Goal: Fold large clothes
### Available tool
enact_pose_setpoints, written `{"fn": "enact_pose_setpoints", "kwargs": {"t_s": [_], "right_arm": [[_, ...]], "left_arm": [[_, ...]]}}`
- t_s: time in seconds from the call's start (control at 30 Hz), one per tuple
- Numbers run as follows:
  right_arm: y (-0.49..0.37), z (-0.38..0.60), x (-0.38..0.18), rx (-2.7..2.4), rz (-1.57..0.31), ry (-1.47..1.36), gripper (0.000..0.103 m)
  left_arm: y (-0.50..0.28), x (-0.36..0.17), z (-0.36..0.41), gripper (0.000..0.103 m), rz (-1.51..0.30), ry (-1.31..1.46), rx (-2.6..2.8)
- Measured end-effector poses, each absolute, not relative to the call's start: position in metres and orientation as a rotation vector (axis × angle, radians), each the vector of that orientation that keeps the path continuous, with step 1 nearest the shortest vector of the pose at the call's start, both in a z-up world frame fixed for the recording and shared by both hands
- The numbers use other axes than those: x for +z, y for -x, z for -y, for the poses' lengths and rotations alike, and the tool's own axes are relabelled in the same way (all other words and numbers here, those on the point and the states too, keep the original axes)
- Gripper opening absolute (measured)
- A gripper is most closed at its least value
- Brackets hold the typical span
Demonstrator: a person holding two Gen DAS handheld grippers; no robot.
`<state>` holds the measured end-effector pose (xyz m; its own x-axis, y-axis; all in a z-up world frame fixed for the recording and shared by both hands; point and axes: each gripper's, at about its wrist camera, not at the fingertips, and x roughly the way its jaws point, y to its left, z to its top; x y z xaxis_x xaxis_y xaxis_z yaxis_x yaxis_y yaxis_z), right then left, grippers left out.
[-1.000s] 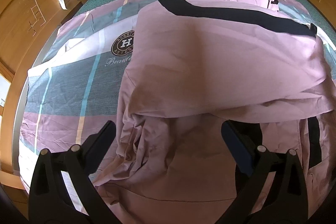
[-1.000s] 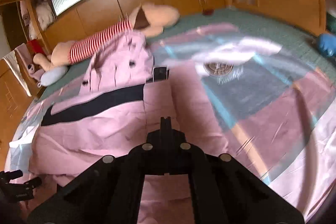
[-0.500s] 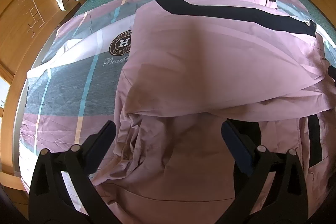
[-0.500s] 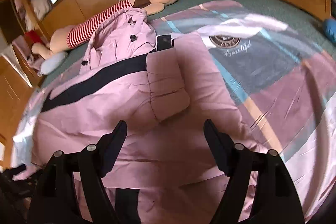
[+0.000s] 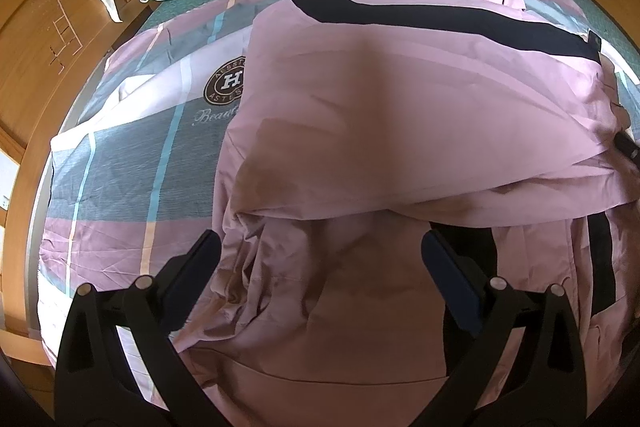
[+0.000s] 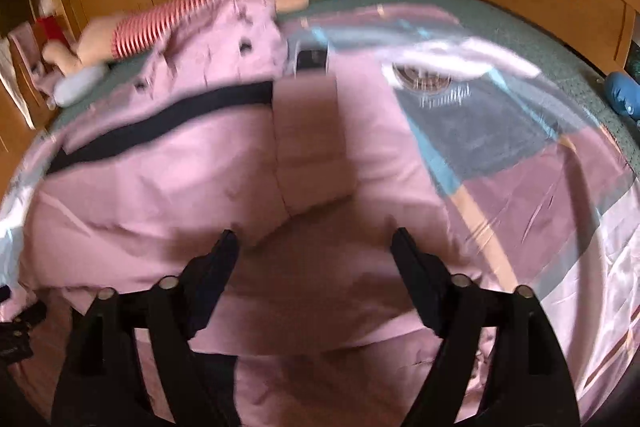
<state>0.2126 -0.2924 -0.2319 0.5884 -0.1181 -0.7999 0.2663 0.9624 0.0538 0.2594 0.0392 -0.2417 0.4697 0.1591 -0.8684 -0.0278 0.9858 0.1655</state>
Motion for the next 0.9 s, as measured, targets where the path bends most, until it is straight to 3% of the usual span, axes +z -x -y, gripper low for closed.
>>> {"fn": "enact_pose_setpoints", "kwargs": {"t_s": [0.3, 0.57, 0.63, 0.77, 0.9], "right_arm": [[-0.213, 0.279, -0.237, -0.237, -0.942, -0.08, 0.087], [-0.186, 0.267, -0.195, -0.236, -0.643, -0.029, 0.088], [-0.193, 0.256, -0.201, -0.218, -0.675, 0.05, 0.088], [-0.218, 0.241, -0.243, -0.198, -0.917, 0.176, 0.088], [-0.222, 0.248, -0.252, -0.213, -0.961, 0.144, 0.098]], "left_arm": [[-0.261, -0.248, -0.037, 0.101, -1.098, -0.146, 0.112], [-0.263, -0.247, -0.038, 0.101, -1.097, -0.138, 0.115], [-0.263, -0.247, -0.037, 0.101, -1.098, -0.138, 0.115], [-0.261, -0.243, -0.037, 0.101, -1.079, -0.13, 0.119], [-0.257, -0.227, -0.041, 0.101, -1.007, -0.083, 0.116]]}}
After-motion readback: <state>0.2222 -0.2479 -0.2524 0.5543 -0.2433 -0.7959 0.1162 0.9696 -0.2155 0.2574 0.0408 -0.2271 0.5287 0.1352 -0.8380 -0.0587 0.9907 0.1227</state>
